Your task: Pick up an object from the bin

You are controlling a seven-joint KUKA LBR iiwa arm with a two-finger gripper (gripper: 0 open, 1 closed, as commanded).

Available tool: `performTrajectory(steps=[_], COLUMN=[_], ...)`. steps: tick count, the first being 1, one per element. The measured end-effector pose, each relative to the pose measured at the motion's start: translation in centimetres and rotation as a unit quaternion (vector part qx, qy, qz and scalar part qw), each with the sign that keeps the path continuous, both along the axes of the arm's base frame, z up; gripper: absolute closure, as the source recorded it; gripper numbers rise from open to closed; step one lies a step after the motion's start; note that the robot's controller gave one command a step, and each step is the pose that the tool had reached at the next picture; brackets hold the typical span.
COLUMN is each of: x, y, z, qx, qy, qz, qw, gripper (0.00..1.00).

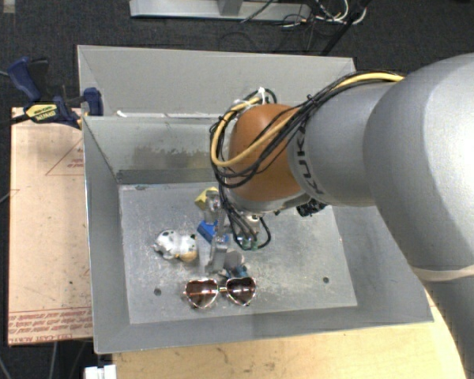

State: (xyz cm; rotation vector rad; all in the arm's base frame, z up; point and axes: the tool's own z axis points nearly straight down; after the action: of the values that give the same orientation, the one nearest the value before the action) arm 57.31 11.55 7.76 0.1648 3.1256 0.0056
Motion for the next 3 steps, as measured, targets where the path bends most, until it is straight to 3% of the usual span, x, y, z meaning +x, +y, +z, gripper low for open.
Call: performTrajectory(steps=[1, 3], x=[0.42, 0.40], y=[3.58, 3.58], z=[-0.24, -0.10], qx=[0.002, 0.001], qy=[-0.0006, 0.0006], qz=[-0.010, -0.011], qw=[0.9999, 0.9999], gripper=[1.00, 1.00])
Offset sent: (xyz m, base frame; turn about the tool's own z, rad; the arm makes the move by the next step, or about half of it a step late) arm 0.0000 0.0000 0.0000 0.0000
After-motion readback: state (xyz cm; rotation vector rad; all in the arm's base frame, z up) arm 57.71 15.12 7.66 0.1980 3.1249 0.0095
